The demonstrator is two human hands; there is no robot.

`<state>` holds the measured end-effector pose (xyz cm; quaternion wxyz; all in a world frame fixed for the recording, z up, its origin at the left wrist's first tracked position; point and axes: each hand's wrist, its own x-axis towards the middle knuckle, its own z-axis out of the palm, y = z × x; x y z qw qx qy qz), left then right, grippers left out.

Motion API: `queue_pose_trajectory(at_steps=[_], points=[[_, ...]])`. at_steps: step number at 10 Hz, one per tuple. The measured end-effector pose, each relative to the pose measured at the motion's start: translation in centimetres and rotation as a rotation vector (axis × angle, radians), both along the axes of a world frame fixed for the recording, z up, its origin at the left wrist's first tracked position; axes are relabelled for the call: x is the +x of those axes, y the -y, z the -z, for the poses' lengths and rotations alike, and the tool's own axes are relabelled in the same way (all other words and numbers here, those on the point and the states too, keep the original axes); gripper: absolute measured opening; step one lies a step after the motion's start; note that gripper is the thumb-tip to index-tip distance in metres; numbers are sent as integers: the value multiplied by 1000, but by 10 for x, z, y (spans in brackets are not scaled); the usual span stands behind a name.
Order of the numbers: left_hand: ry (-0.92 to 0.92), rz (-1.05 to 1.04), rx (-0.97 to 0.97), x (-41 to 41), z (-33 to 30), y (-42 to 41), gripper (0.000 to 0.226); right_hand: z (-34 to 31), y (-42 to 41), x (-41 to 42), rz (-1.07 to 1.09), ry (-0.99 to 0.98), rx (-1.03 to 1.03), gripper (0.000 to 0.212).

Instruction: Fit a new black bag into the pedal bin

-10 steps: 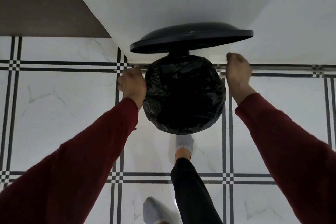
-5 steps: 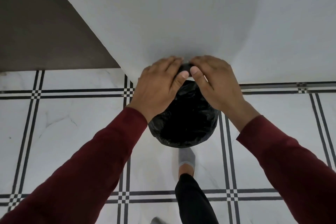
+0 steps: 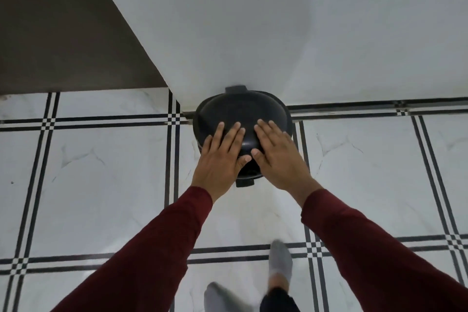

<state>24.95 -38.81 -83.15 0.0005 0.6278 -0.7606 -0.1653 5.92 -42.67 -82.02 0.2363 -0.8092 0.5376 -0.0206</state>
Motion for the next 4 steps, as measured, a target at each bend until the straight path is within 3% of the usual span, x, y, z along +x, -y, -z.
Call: queue_pose_trajectory(at_steps=[2,4], points=[[84,-62,290,-24,18,-19,64,28,-26,-8,14,-145,186,61],[-28,-151,253,-31,-66,-3,60,-36,-8,-10,57,-42,174,60]])
